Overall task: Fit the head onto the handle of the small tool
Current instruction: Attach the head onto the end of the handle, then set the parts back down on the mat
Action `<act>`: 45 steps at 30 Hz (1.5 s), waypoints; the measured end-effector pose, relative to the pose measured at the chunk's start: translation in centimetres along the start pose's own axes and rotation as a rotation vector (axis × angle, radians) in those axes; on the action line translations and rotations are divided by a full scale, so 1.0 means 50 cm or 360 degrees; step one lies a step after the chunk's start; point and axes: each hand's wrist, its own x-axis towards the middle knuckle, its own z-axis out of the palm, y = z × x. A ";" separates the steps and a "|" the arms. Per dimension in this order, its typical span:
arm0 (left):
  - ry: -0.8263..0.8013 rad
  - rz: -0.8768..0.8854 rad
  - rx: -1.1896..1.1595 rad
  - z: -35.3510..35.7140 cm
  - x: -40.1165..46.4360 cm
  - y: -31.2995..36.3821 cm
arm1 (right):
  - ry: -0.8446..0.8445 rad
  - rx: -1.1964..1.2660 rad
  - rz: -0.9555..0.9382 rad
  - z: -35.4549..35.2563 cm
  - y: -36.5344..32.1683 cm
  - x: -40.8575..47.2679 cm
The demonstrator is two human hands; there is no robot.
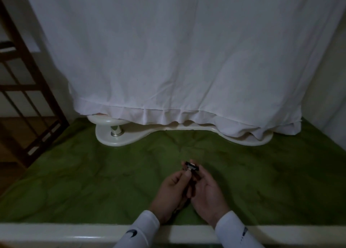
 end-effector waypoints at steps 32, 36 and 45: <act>0.0629 0.0015 0.0493 -0.009 0.045 0.008 | 0.0273 0.0038 -0.0012 0.008 0.000 -0.008; 0.0872 -0.0011 0.1264 -0.049 0.081 0.035 | 0.0395 -0.0711 -0.0190 0.006 -0.020 -0.010; 0.0810 -0.0079 0.1871 -0.037 0.117 0.034 | 0.0355 -0.2797 -0.0461 -0.034 -0.088 -0.035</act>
